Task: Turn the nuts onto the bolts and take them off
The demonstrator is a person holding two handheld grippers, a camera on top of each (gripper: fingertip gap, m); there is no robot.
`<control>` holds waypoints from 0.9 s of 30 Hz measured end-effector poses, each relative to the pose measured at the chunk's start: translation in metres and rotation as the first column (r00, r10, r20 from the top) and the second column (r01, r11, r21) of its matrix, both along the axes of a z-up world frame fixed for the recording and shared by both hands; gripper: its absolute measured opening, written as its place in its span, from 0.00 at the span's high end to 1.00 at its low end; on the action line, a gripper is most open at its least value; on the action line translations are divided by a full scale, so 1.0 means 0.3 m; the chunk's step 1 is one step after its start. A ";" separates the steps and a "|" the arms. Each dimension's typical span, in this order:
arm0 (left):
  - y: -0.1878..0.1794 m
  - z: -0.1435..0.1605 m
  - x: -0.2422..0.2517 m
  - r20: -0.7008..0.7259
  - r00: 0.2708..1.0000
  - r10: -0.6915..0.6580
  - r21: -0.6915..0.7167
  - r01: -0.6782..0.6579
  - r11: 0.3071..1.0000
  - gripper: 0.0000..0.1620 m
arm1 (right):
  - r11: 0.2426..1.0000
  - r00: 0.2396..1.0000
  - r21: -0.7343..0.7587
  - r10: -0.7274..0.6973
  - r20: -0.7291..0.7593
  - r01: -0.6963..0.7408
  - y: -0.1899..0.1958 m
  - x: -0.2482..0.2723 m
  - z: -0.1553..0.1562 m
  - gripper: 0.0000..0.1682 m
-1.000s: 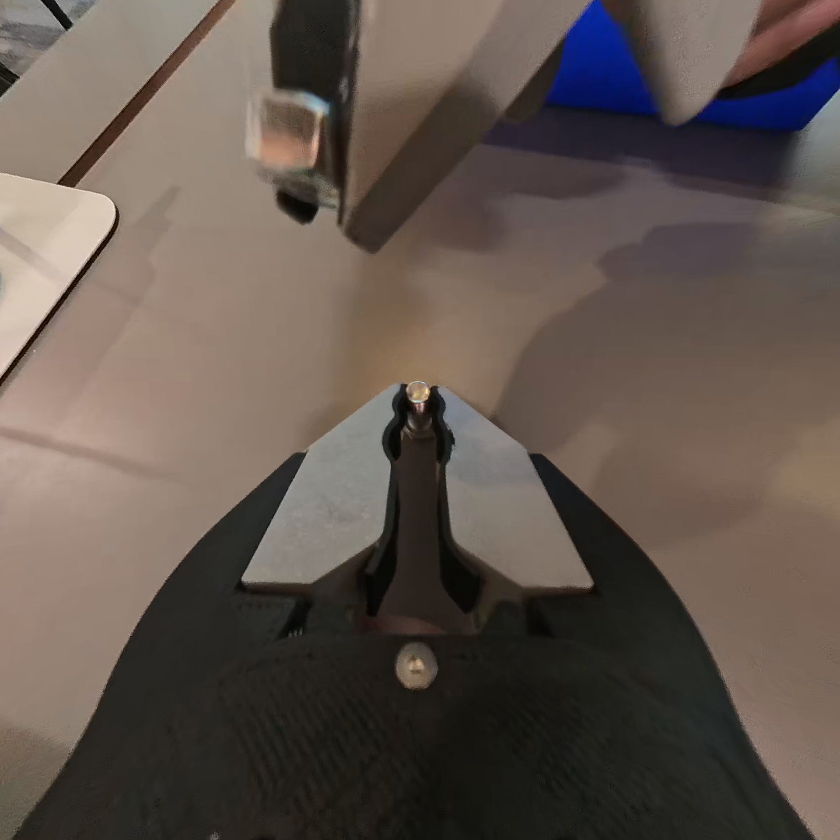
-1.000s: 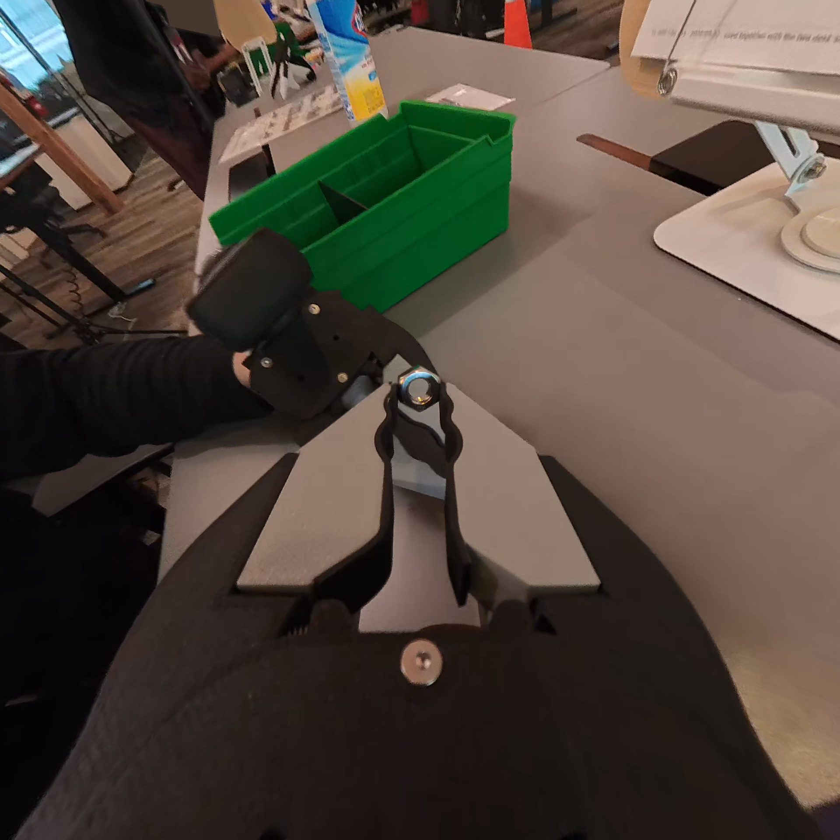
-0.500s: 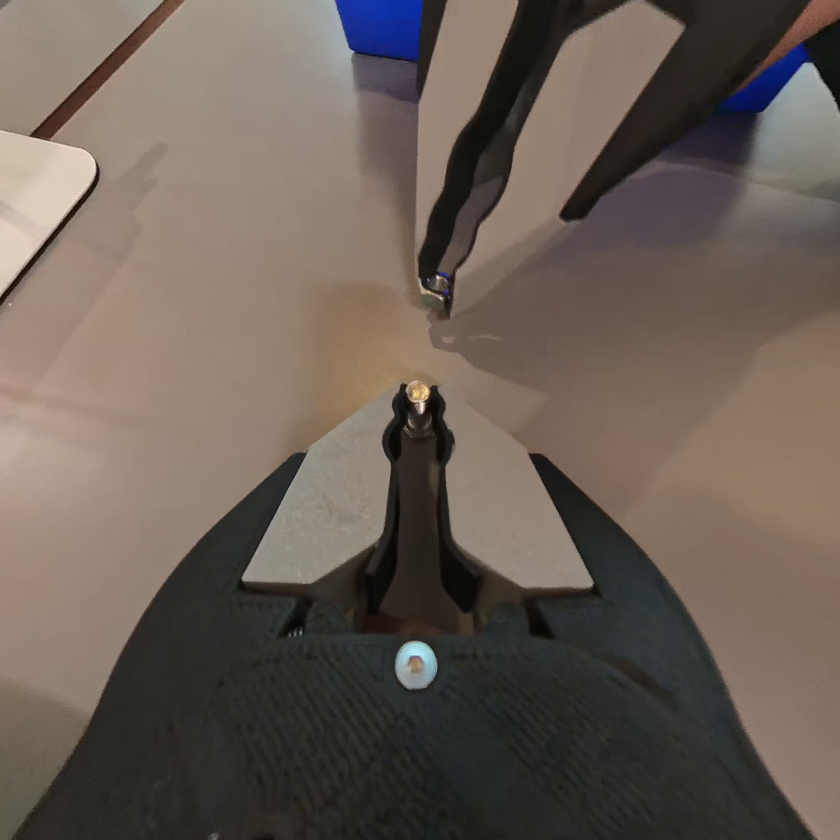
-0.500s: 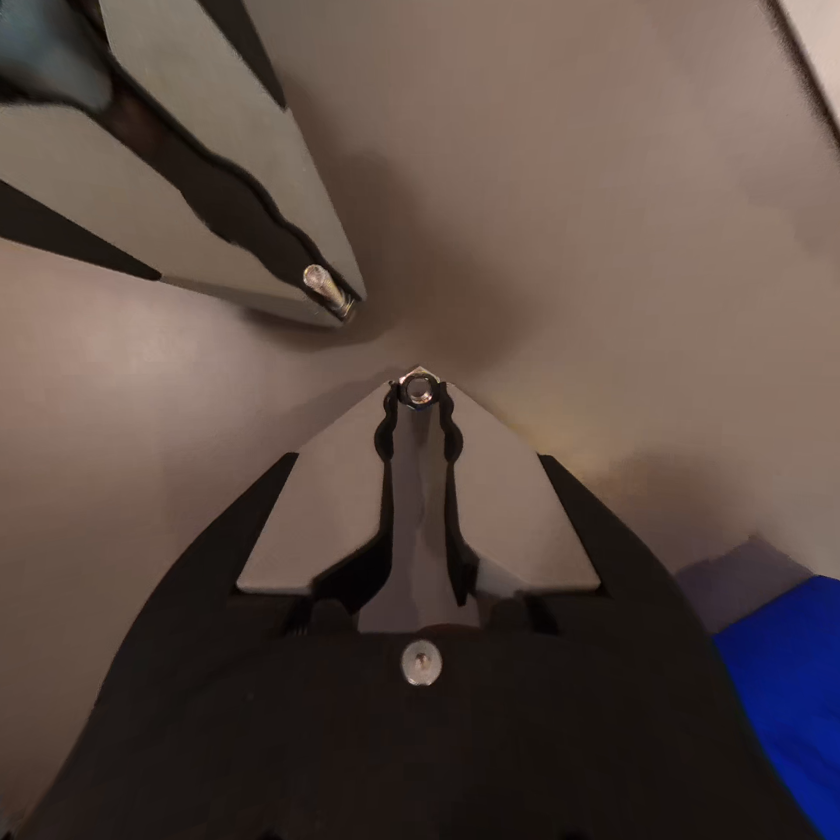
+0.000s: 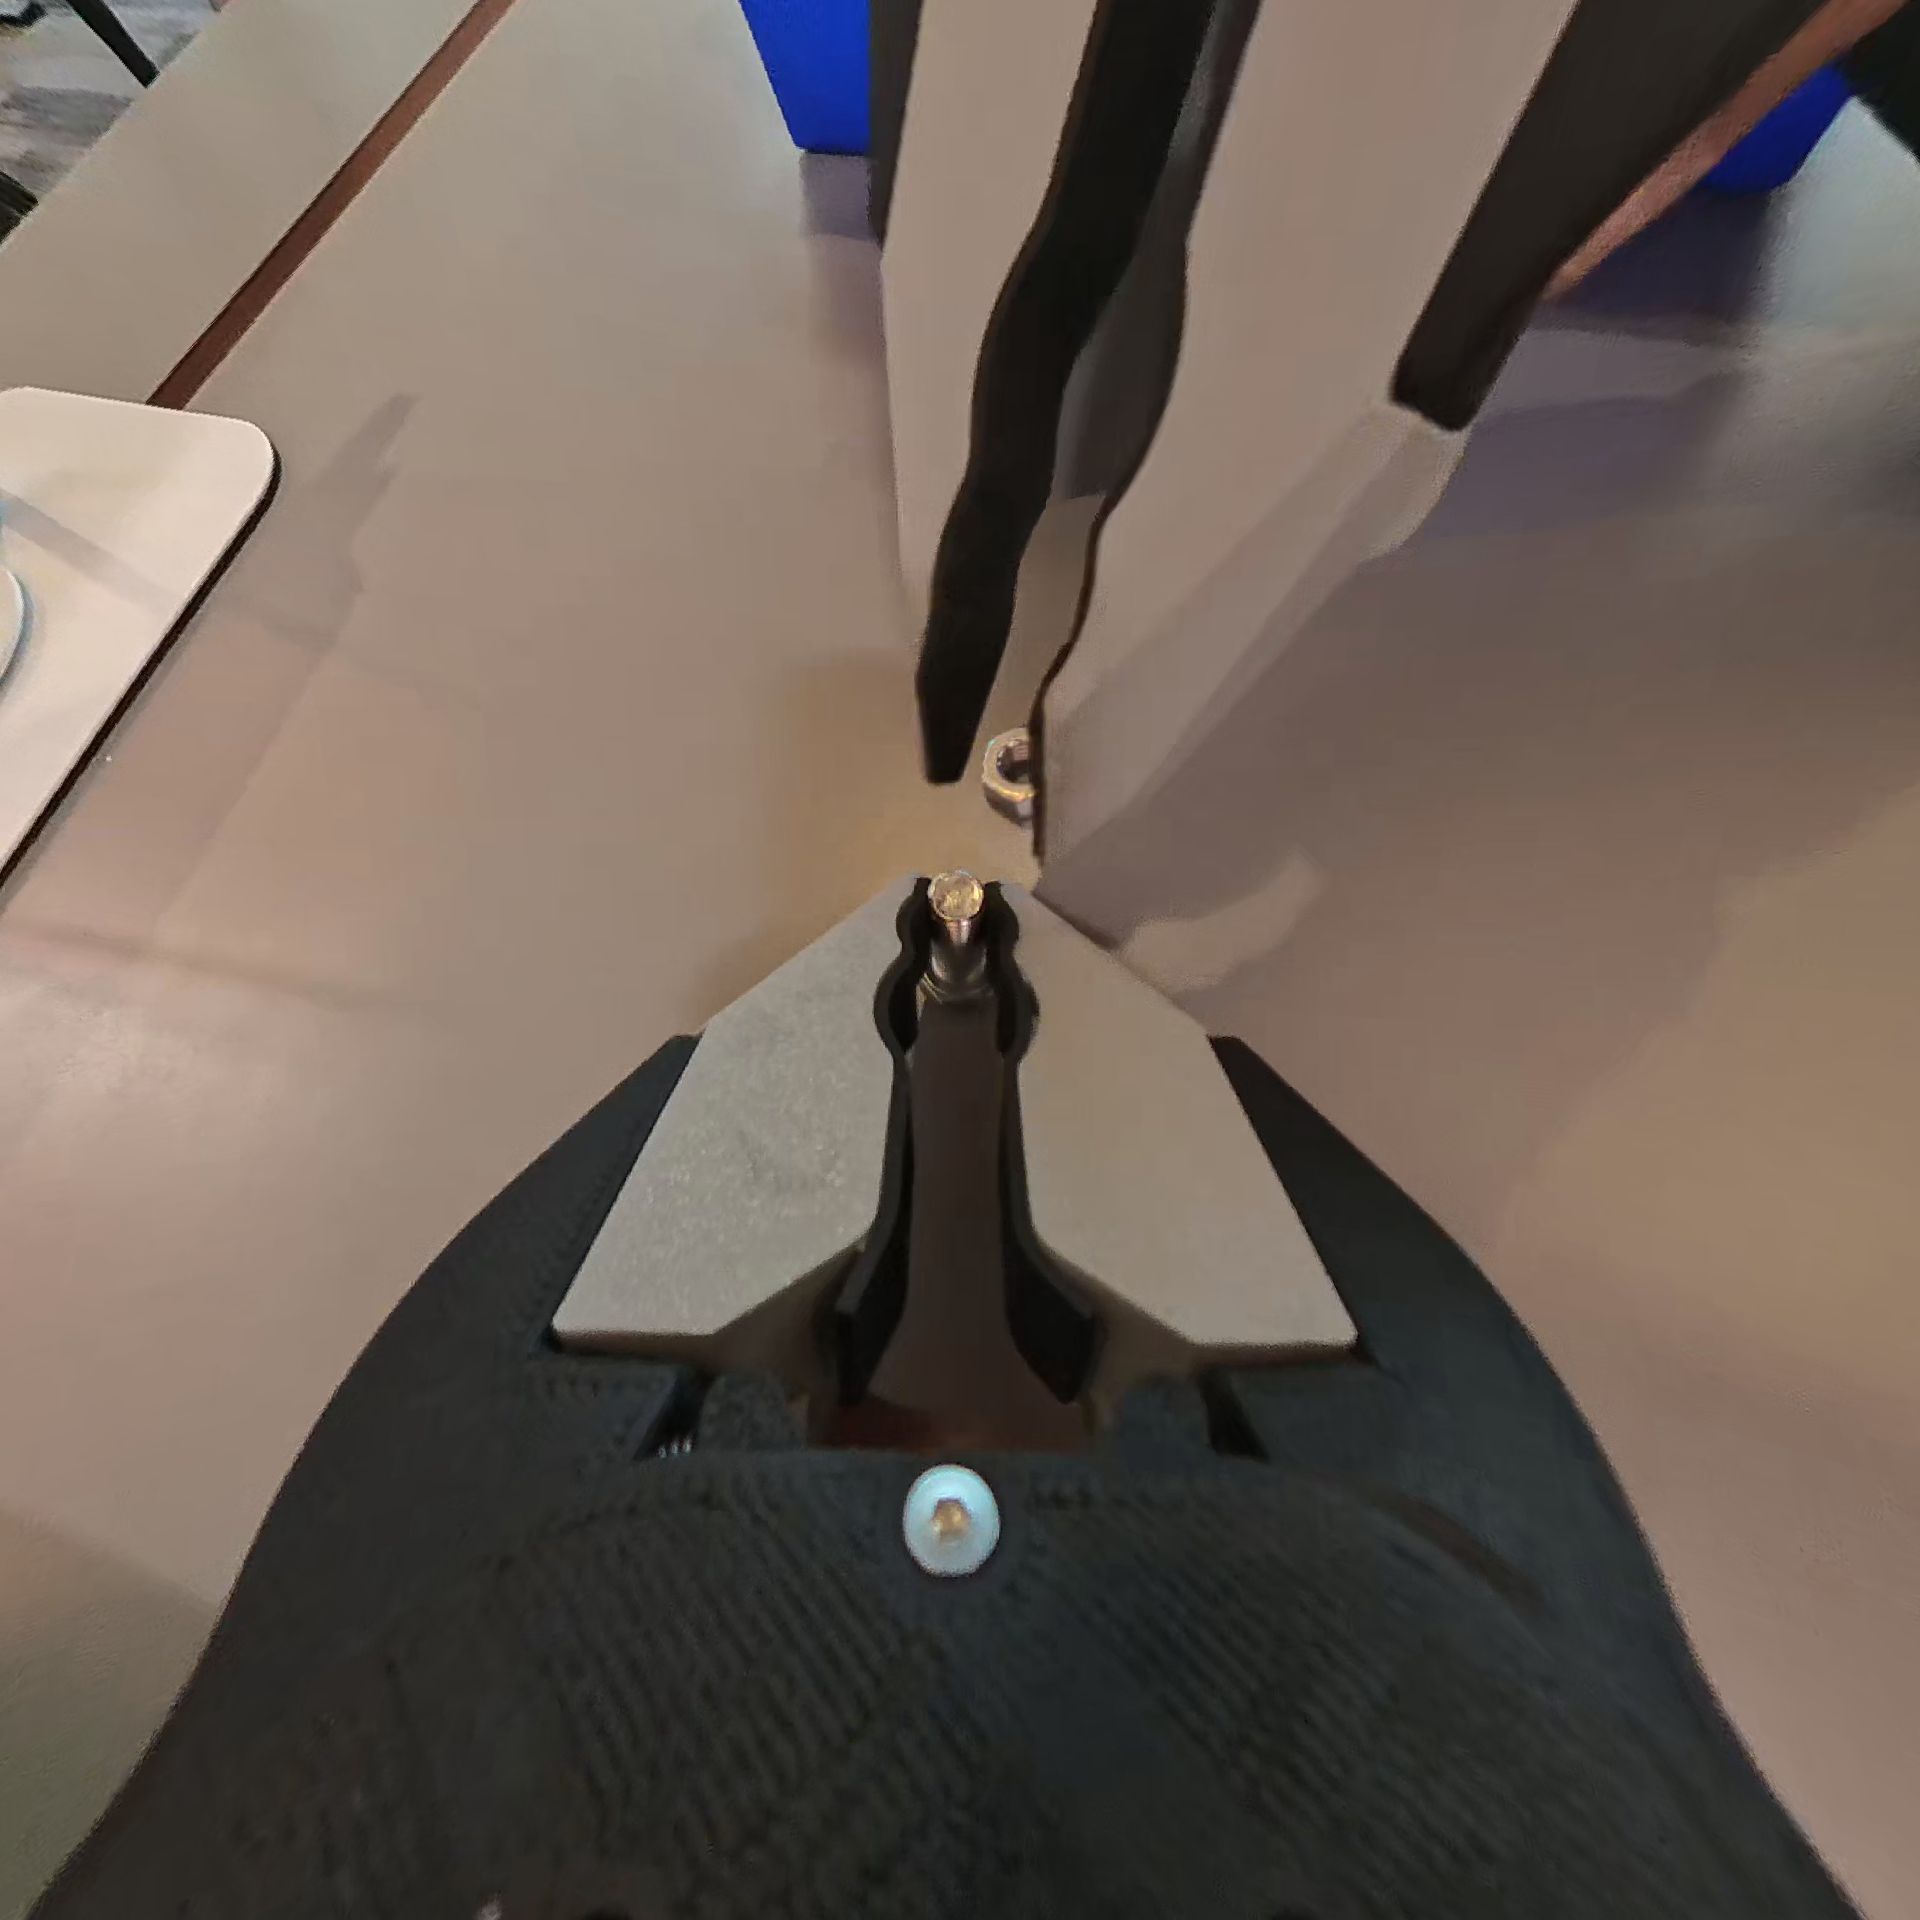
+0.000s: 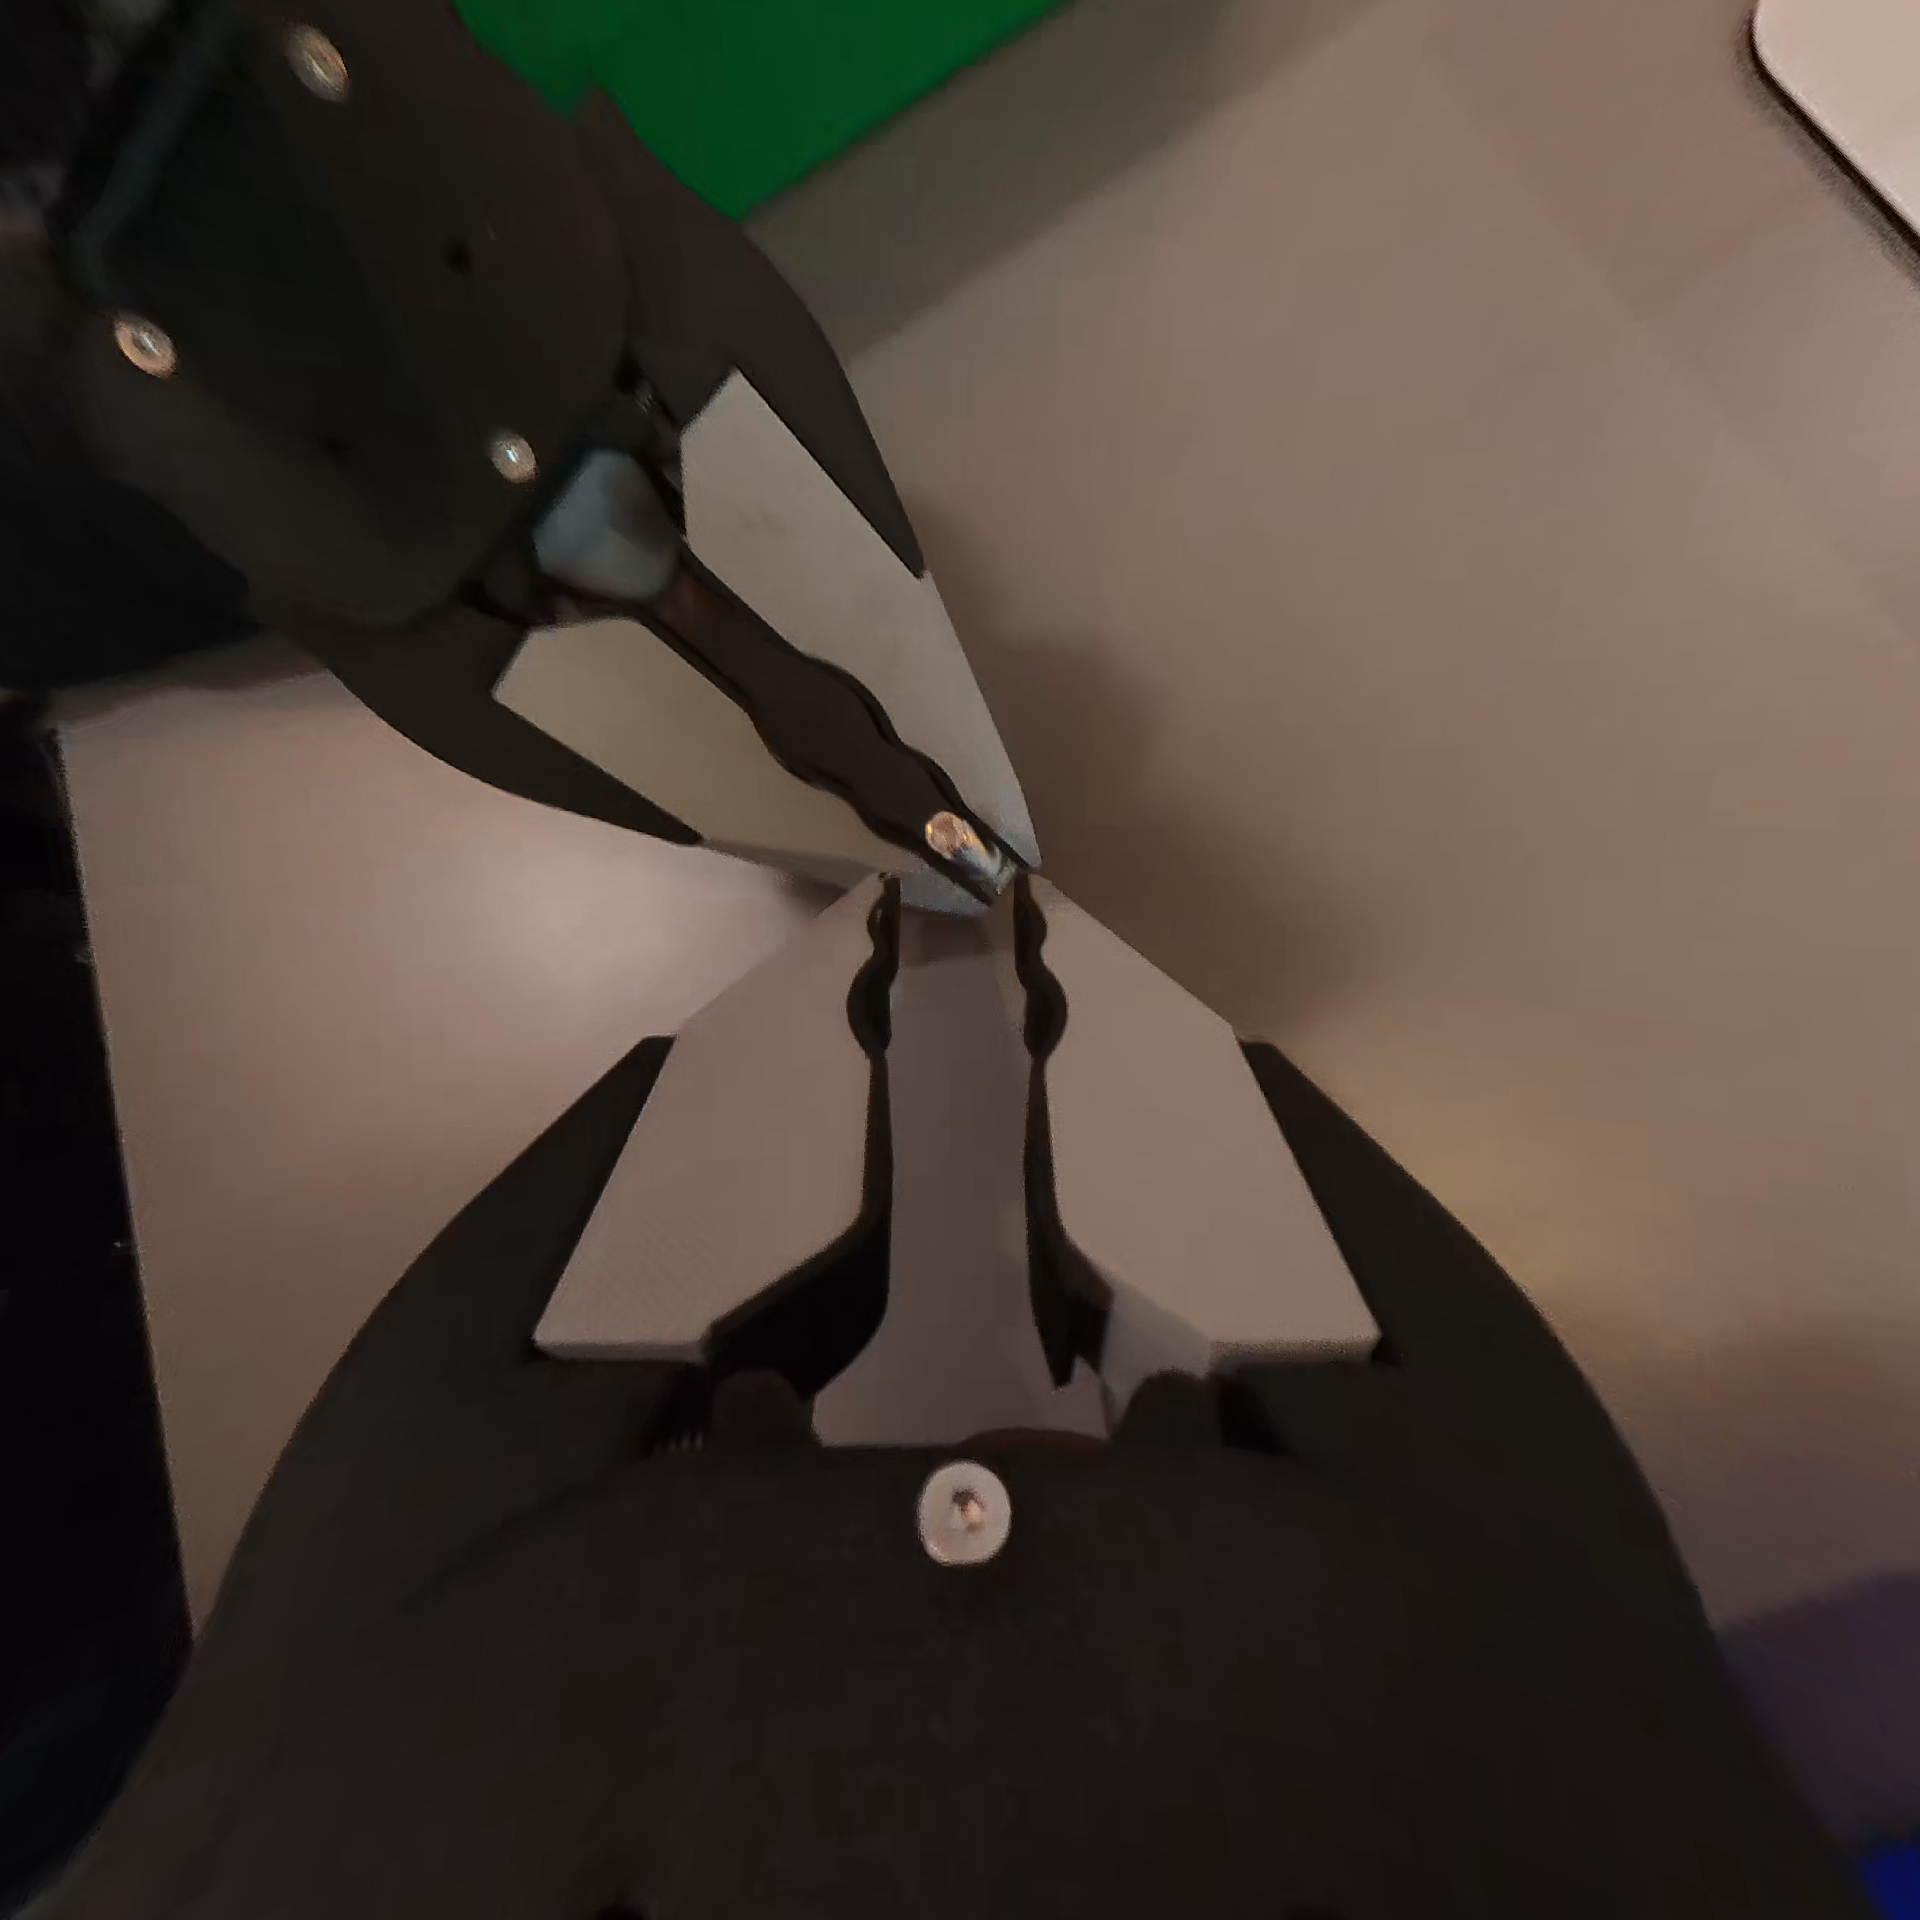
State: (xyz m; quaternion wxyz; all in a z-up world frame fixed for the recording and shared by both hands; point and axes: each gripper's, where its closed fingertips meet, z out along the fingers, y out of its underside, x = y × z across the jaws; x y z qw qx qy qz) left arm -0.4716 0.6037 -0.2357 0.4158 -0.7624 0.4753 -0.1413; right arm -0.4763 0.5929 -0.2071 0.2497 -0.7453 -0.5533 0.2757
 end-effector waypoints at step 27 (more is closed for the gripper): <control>0.010 -0.033 -0.007 -0.115 0.993 0.020 0.065 -0.013 0.998 0.95 | 0.993 0.996 -0.089 -0.079 0.032 0.082 0.030 -0.003 -0.071 0.96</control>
